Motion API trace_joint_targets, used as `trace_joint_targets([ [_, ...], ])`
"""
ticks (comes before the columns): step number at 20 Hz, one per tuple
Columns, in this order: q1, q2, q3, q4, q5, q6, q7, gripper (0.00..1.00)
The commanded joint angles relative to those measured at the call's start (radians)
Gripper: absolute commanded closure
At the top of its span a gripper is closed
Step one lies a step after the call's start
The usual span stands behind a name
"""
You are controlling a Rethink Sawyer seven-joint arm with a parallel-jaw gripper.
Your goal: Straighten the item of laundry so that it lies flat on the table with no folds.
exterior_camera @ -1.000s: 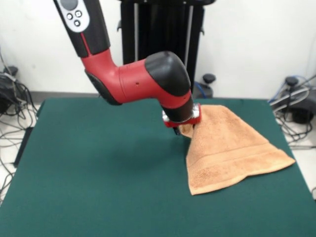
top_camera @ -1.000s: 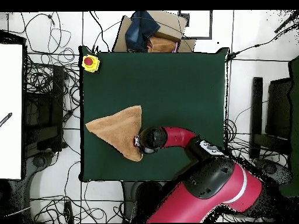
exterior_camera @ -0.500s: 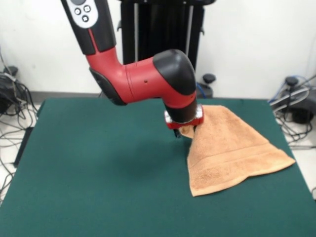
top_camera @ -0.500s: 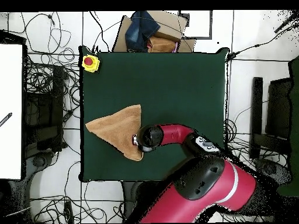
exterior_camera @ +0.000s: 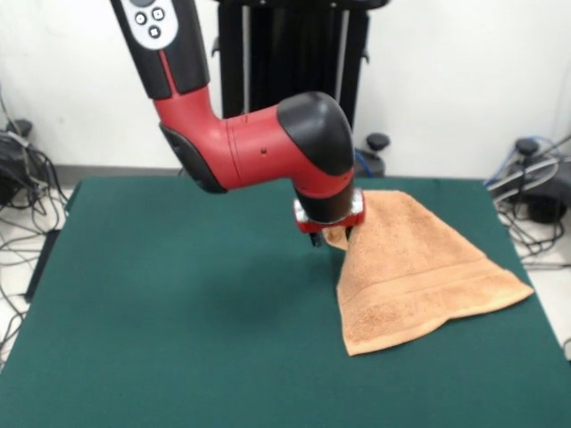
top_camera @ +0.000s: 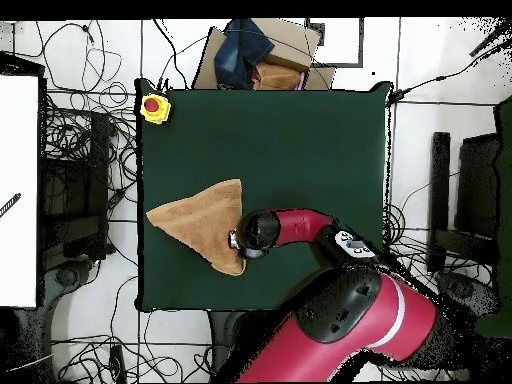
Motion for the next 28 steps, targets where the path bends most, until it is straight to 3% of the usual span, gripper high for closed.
trace_joint_targets([
  [1,0.038,0.010,-0.070,-0.117,-0.040,0.137,-0.088,0.00],
  [6,0.061,0.019,-0.083,-0.170,-0.061,0.191,-0.107,0.00],
  [15,0.051,0.067,-0.081,-0.180,-0.085,0.130,-0.110,0.00],
  [24,-0.035,0.094,-0.018,-0.076,0.030,0.147,-0.082,0.00],
  [28,-0.050,0.149,0.003,-0.122,0.058,0.214,-0.137,0.00],
])
